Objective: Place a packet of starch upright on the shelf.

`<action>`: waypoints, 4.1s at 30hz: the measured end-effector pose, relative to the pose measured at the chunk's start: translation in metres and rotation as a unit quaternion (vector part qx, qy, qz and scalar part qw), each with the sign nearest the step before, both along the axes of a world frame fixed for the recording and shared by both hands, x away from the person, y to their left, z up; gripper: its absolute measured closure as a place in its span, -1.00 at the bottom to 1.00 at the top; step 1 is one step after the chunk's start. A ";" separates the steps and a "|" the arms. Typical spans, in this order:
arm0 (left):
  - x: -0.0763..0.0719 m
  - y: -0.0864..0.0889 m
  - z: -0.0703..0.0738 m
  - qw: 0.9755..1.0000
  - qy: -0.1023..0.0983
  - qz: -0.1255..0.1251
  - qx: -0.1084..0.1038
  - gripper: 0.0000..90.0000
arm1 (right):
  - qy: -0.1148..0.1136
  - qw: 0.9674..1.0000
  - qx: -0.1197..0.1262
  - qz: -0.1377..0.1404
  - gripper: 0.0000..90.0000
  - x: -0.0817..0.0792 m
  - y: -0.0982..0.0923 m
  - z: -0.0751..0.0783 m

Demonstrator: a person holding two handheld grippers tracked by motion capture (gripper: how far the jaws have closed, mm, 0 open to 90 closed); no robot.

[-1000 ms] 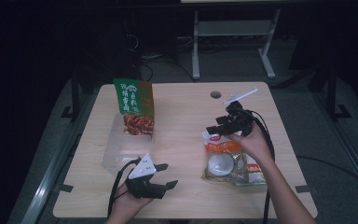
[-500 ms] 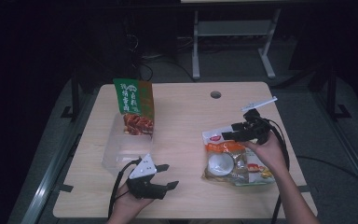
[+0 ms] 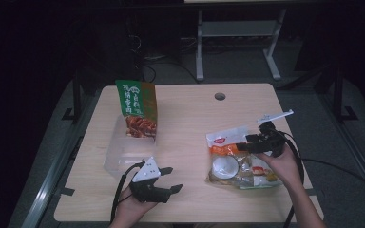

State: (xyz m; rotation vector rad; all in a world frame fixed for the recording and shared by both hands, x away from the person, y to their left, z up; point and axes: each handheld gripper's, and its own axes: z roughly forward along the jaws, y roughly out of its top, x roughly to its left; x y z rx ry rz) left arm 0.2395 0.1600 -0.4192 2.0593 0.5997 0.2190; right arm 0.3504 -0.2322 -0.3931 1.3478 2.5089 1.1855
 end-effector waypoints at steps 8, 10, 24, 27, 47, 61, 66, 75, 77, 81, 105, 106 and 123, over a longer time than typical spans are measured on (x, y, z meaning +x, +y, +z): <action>0.001 -0.001 -0.001 1.000 0.000 -0.001 0.003 -0.25 | 0.007 1.000 0.004 -0.011 -0.25 -0.004 -0.013 -0.012; 0.001 -0.002 -0.001 1.000 0.001 -0.002 0.002 -0.25 | 0.013 1.000 -0.001 -0.016 -0.25 -0.004 -0.015 -0.018; 0.002 -0.005 -0.004 1.000 0.004 -0.006 0.003 -0.27 | 0.027 0.999 0.033 -0.017 0.12 -0.003 -0.014 -0.041; 0.003 -0.006 -0.005 1.000 0.009 -0.009 0.006 -0.28 | 0.029 0.999 0.041 -0.016 0.19 -0.002 -0.014 -0.043; 0.003 -0.012 -0.009 1.000 0.015 -0.021 0.011 -0.28 | 0.022 0.999 0.041 0.018 0.99 -0.009 -0.005 -0.038; 0.004 -0.018 -0.010 1.000 0.022 -0.021 0.007 -0.28 | -0.038 0.997 0.053 0.044 1.00 -0.023 0.006 -0.013; 0.005 -0.025 -0.011 0.999 0.029 -0.034 0.012 -0.26 | -0.053 0.995 0.063 0.056 1.00 -0.028 0.008 -0.006; 0.018 -0.036 -0.006 0.999 0.033 -0.028 0.001 -0.27 | -0.103 0.989 0.079 0.075 1.00 -0.042 0.018 0.014; 0.022 -0.038 -0.005 0.999 0.036 -0.027 -0.002 -0.27 | -0.107 0.988 0.084 0.078 1.00 -0.043 0.020 0.017; 0.032 -0.045 -0.006 0.999 0.049 -0.021 -0.011 -0.27 | -0.117 0.986 0.084 0.079 1.00 -0.044 0.023 0.018; 0.076 -0.090 -0.024 0.989 0.129 -0.010 -0.066 0.38 | -0.125 0.980 0.096 0.118 0.99 -0.049 0.027 0.015; 0.077 -0.089 -0.024 0.989 0.129 -0.008 -0.067 0.54 | -0.124 0.980 0.099 0.117 0.99 -0.049 0.027 0.014; 0.071 -0.081 -0.015 0.997 0.063 0.009 -0.039 0.99 | -0.107 0.984 0.078 0.121 0.98 -0.043 0.034 0.002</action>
